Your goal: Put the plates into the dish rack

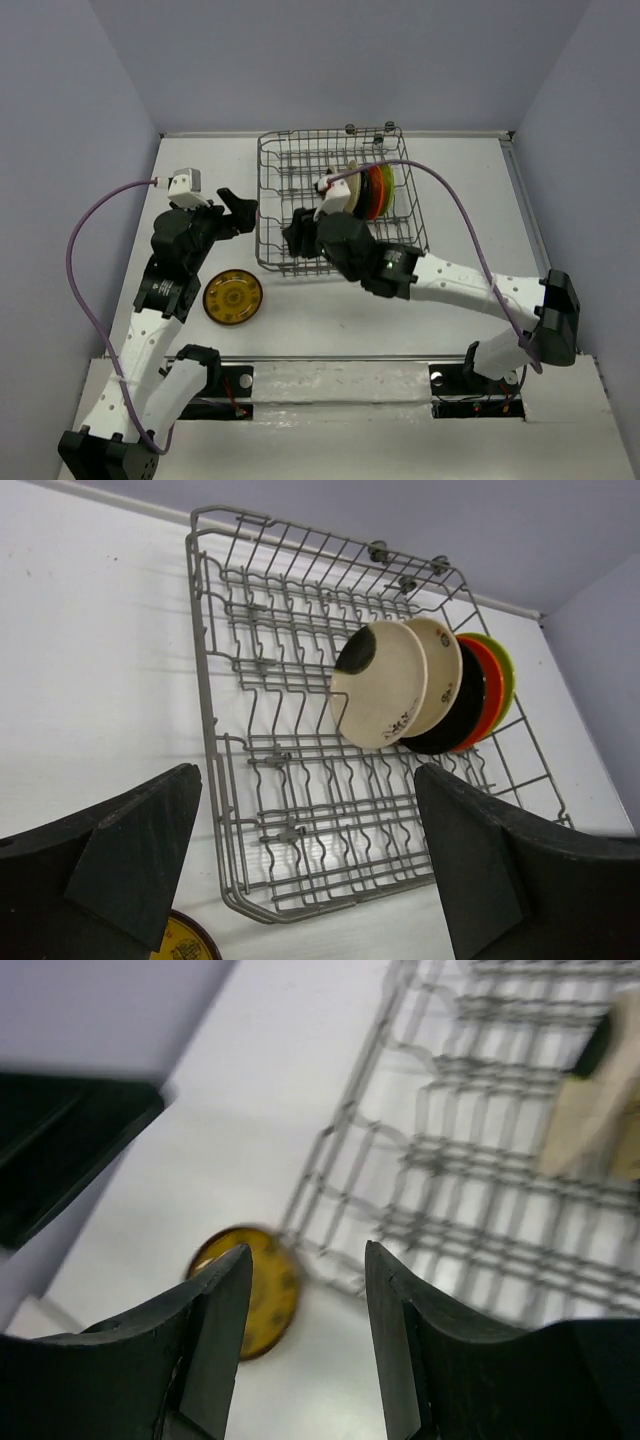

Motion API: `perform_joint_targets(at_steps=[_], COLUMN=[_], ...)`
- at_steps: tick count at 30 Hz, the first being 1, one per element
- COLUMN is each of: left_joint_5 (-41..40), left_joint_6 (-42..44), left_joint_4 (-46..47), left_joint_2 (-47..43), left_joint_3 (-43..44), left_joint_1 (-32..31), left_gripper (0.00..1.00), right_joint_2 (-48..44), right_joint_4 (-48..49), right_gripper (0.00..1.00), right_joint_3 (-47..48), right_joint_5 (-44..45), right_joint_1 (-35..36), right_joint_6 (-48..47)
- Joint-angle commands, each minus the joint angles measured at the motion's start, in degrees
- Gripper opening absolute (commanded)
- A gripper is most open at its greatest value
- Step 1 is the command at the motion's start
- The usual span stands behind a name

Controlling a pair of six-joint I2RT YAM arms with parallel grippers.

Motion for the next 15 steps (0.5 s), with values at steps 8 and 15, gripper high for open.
perform_joint_targets(at_steps=[8, 15], left_joint_5=[12.4, 8.9], left_joint_6=[1.7, 5.6], left_joint_4=[2.9, 3.1], left_joint_2=[-10.3, -15.1], left_joint_3=[8.7, 6.1], left_joint_1=[-5.4, -10.1], left_gripper=[0.99, 0.99], right_joint_2=[5.1, 14.8], right_joint_4=[31.6, 40.7], right_gripper=[0.45, 0.48], right_joint_3=[-26.1, -25.8], right_joint_5=[9.3, 9.2], right_joint_1=[20.3, 19.5], right_joint_6=[37.2, 43.0])
